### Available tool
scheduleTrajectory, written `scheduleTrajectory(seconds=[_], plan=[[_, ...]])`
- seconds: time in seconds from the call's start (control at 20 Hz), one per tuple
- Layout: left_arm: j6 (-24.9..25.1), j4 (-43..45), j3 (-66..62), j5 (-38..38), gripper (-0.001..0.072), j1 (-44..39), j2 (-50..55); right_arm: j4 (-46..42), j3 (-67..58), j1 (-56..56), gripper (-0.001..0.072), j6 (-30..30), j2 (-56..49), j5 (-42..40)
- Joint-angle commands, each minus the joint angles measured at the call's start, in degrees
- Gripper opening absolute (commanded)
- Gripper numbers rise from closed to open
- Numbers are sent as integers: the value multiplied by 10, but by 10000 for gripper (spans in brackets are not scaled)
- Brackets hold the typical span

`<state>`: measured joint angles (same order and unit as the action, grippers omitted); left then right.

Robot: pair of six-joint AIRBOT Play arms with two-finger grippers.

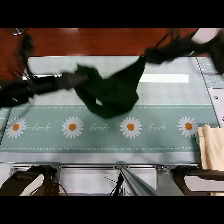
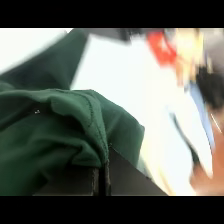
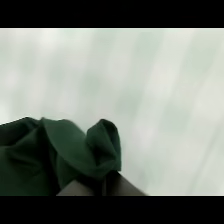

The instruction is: Fold the shirts.

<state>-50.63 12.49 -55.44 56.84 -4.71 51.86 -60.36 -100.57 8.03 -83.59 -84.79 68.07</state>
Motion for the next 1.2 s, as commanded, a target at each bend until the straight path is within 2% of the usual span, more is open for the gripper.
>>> scheduleTrajectory(seconds=[0.0,0.15,0.2,0.3,0.4,0.6,0.7,0.8,0.95,1.1,1.15], plan=[[-77,66,-230,-27,20,72,-14,-108,-218,-16,29,-35,79,30],[-244,284,-380,-9,21,123,-35,-150,-209,-16,30,-32,220,23],[-281,347,-409,8,21,135,-49,-161,-191,-16,30,-31,267,23],[-313,439,-438,42,21,150,-89,-194,-158,-16,30,-31,353,23],[-313,483,-438,74,21,152,-137,-232,-133,-16,30,-40,421,31],[-314,486,-437,217,21,152,-204,-268,-131,-16,30,-52,482,132],[-340,486,-420,281,22,152,-225,-273,-130,-16,30,-52,486,230],[-370,478,-370,332,21,152,-247,-273,-93,-16,30,-61,497,285],[-377,459,-228,384,22,152,-281,-304,51,-16,30,-83,541,283],[-372,415,-51,370,22,152,-294,-352,230,-16,27,-102,564,209],[-363,397,10,334,22,151,-292,-372,279,-16,26,-109,560,173]])
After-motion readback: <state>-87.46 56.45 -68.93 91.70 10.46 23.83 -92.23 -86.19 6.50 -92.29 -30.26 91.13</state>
